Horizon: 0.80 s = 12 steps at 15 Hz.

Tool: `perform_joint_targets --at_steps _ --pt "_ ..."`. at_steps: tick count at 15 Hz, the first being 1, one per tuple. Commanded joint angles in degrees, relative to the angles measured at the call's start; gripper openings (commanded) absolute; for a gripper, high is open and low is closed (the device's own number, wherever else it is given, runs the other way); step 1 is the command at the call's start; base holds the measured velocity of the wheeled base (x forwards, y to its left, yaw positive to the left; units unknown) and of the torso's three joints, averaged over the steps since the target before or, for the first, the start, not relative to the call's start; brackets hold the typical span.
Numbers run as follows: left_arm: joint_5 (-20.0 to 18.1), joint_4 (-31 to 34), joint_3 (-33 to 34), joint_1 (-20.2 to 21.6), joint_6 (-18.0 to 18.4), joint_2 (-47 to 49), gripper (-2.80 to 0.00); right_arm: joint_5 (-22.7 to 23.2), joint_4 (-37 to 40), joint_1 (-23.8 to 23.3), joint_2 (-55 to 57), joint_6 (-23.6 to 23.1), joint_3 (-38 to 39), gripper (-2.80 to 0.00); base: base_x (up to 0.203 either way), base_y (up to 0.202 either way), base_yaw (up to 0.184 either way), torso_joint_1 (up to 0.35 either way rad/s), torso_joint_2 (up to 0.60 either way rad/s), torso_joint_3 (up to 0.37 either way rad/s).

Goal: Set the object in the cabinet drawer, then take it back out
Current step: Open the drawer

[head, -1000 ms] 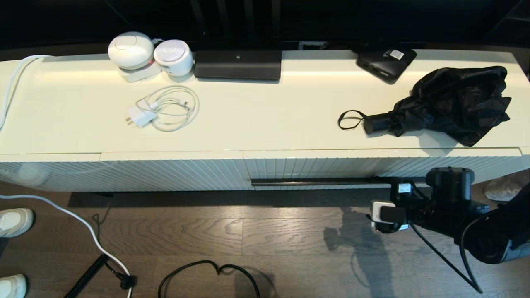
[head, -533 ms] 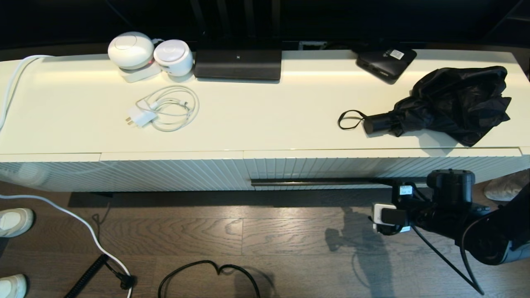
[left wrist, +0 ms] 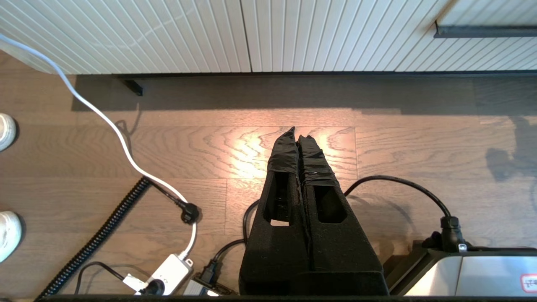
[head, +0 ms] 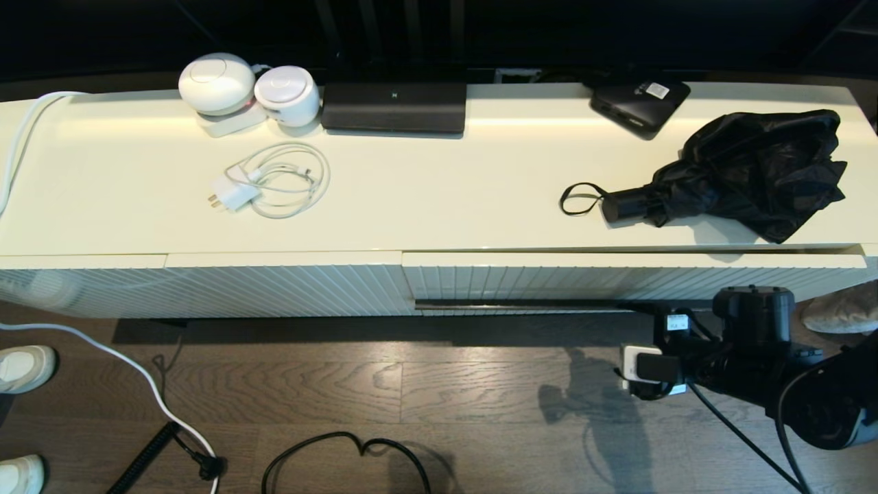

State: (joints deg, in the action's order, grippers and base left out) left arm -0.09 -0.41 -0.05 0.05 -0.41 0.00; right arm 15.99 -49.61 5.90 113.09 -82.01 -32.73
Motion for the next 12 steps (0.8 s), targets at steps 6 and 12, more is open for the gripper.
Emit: perform_joint_targets --at_steps 6,12 --pt "0.00 -0.03 -0.04 -0.05 -0.02 0.00 -2.80 0.09 -1.14 -0.10 0.52 -0.35 4.98 0.00 0.000 0.000 0.000 0.000 0.00 0.000" --pt "0.00 -0.03 -0.03 -0.03 -0.02 0.00 -2.80 0.09 -3.90 -0.26 -0.85 -0.35 11.35 0.00 0.000 0.000 0.000 0.000 0.00 0.000"
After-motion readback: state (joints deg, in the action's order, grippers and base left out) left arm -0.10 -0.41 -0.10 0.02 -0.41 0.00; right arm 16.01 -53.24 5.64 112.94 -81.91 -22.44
